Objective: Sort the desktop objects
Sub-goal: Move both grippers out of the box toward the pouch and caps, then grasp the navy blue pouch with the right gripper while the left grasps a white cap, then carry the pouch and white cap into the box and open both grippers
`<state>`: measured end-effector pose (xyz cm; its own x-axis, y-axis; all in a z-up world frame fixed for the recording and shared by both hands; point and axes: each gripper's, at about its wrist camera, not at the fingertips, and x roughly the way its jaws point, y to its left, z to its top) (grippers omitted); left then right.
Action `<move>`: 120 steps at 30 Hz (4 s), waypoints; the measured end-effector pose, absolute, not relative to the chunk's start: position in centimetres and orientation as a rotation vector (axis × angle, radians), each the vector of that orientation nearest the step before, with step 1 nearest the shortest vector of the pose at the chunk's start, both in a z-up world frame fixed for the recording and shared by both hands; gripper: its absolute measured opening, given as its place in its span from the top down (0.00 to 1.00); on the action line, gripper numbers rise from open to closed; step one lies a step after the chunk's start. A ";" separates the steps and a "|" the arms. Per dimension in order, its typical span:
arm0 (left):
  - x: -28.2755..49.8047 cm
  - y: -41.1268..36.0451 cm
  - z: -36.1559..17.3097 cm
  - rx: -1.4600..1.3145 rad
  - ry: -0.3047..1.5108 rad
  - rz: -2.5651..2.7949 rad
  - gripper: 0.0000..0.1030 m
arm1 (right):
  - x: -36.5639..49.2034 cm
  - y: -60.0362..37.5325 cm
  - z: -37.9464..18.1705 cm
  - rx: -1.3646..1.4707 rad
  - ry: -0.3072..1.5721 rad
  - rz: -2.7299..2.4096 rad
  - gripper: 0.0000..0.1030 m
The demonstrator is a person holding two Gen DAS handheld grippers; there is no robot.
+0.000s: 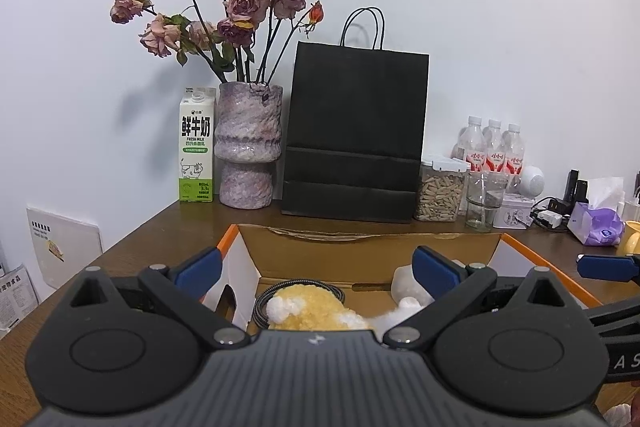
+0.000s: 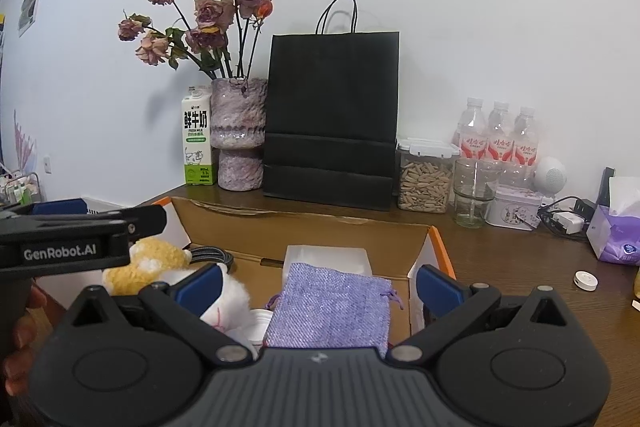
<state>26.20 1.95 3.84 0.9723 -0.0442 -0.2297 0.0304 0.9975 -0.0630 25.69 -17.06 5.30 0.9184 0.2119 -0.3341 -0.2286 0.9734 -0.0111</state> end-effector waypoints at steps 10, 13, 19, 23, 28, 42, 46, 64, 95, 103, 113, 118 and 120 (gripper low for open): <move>24.2 0.8 3.8 -0.010 0.173 -0.024 0.00 | 23.9 -17.6 5.8 -0.078 0.289 0.241 0.00; 23.5 0.7 4.1 -0.010 0.148 -0.012 0.00 | 23.3 -17.5 6.1 -0.094 0.280 0.252 0.00; 21.6 0.6 4.0 -0.013 0.176 -0.010 0.00 | 21.5 -17.6 6.6 -0.068 0.283 0.251 0.00; 19.7 0.8 3.8 -0.023 0.194 -0.006 0.00 | 19.7 -17.8 6.4 -0.077 0.299 0.245 0.00; 17.8 1.5 3.1 -0.045 0.248 -0.005 0.00 | 17.0 -18.7 6.1 -0.084 0.320 0.219 0.00; 13.9 2.3 0.8 0.011 0.366 0.003 0.00 | 11.4 -20.0 3.2 -0.065 0.464 0.229 0.00; 13.7 2.4 0.2 0.026 0.400 0.000 0.00 | 11.7 -19.6 1.9 -0.057 0.524 0.238 0.00; 14.8 1.4 -0.5 0.061 0.470 -0.057 0.00 | 16.0 -18.4 0.7 -0.035 0.647 0.283 0.19; 18.3 -0.5 -1.3 0.062 0.637 -0.168 0.72 | 17.1 -17.5 -0.2 -0.088 0.678 0.314 0.12; 18.0 0.2 -1.2 0.015 0.634 -0.175 0.72 | 16.0 -17.0 0.3 -0.123 0.636 0.310 0.39; 16.9 1.0 0.2 -0.004 0.585 -0.192 0.72 | 15.2 -17.2 1.2 -0.081 0.614 0.312 0.39; 16.5 1.3 2.3 -0.013 0.524 -0.209 0.72 | 14.6 -17.6 2.9 -0.069 0.564 0.325 0.39; 16.5 1.4 3.4 -0.014 0.489 -0.213 0.72 | 14.4 -17.8 4.0 -0.064 0.537 0.333 0.39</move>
<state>16.49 1.35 3.41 0.8610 -0.2068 -0.4646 0.2001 0.9777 -0.0645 14.44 -17.78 3.99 0.8072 0.2943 -0.5117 -0.3277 0.9444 0.0263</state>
